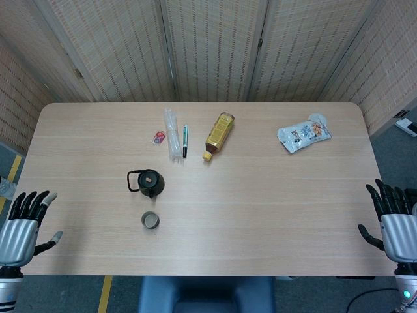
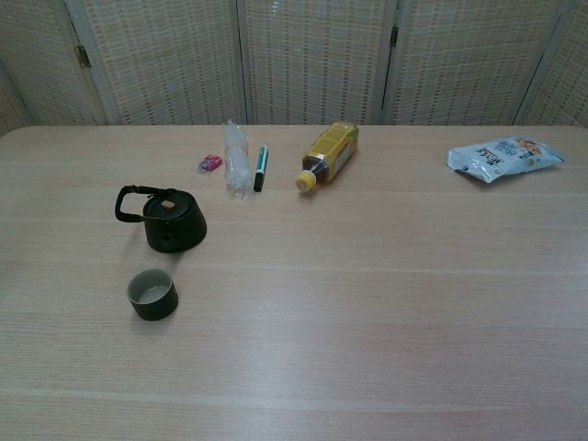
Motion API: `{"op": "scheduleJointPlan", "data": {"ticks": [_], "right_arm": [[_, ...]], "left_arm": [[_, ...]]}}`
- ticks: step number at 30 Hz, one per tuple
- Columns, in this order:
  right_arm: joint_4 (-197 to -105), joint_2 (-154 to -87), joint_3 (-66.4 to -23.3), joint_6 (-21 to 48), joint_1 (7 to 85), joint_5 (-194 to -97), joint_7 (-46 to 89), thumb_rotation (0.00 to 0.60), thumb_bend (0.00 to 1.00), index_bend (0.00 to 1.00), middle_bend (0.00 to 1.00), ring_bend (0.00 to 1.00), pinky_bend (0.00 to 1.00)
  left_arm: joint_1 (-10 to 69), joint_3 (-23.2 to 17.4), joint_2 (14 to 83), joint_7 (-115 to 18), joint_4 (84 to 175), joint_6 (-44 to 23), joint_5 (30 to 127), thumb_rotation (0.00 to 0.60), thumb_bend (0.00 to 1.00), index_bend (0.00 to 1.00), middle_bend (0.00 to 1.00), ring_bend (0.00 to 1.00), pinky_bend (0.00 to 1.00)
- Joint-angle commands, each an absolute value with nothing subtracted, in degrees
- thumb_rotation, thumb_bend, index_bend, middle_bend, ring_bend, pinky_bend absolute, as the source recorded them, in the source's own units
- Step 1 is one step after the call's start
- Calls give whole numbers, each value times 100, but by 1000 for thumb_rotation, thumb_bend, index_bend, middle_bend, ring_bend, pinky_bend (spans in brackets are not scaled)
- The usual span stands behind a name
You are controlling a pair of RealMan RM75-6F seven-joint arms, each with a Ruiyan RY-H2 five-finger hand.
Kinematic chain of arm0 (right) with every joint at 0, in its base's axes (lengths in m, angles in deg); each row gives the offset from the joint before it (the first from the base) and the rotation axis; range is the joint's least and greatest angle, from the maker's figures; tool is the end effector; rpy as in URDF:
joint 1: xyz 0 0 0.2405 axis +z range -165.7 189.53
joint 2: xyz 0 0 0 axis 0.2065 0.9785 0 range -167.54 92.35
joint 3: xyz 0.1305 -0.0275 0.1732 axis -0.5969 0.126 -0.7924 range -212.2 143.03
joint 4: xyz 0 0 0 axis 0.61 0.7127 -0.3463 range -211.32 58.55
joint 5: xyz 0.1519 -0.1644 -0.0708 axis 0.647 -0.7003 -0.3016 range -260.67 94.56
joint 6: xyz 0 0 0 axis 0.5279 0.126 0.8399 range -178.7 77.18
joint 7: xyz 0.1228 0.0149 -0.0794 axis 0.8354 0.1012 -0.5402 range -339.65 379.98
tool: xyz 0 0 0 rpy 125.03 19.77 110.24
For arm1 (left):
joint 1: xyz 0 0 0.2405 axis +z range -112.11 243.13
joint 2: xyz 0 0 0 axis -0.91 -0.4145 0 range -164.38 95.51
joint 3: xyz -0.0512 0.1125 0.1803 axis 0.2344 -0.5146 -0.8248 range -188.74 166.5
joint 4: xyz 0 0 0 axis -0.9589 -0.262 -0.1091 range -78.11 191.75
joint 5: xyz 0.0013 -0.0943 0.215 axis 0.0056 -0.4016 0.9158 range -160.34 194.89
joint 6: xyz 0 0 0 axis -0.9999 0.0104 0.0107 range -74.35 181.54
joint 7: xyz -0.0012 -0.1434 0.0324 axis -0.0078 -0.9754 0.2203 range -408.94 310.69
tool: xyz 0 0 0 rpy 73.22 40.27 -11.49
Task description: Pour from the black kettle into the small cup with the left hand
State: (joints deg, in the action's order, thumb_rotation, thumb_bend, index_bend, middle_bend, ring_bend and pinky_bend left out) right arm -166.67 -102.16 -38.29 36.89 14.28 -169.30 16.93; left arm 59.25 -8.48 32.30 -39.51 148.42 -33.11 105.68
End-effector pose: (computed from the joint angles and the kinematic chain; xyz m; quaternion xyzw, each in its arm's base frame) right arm -0.2972 -0.1742 0.1295 0.5900 -0.3569 0.3699 0.6226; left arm -0.2727 0.1887 0.1088 -0.6297 -0.3223 -0.3715 0.6014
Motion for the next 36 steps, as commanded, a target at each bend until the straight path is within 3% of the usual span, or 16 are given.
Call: {"op": "scheduleJointPlan", "data": {"ticks": [1, 24, 36], "right_arm": [[-16663, -10224, -3835, 3679, 1432, -16922, 1688, 600, 288, 0, 0, 22, 0], [-16640, -10254, -3842, 3674, 1437, -16950, 1729, 600, 288, 0, 0, 34, 1], [-16662, -10246, -3852, 3715, 1431, -16975, 1722, 600, 288, 0, 0, 43, 1]], "left_arm": [[5908, -840, 3242, -3943, 14833, -3287, 10557, 600, 276, 168, 153, 102, 0], [5785, -823, 3219, -3992, 14863, -3177, 10597, 600, 276, 180, 164, 107, 0], [4913, -674, 2959, -4495, 15008, -2184, 10896, 600, 255, 184, 206, 183, 6]]}}
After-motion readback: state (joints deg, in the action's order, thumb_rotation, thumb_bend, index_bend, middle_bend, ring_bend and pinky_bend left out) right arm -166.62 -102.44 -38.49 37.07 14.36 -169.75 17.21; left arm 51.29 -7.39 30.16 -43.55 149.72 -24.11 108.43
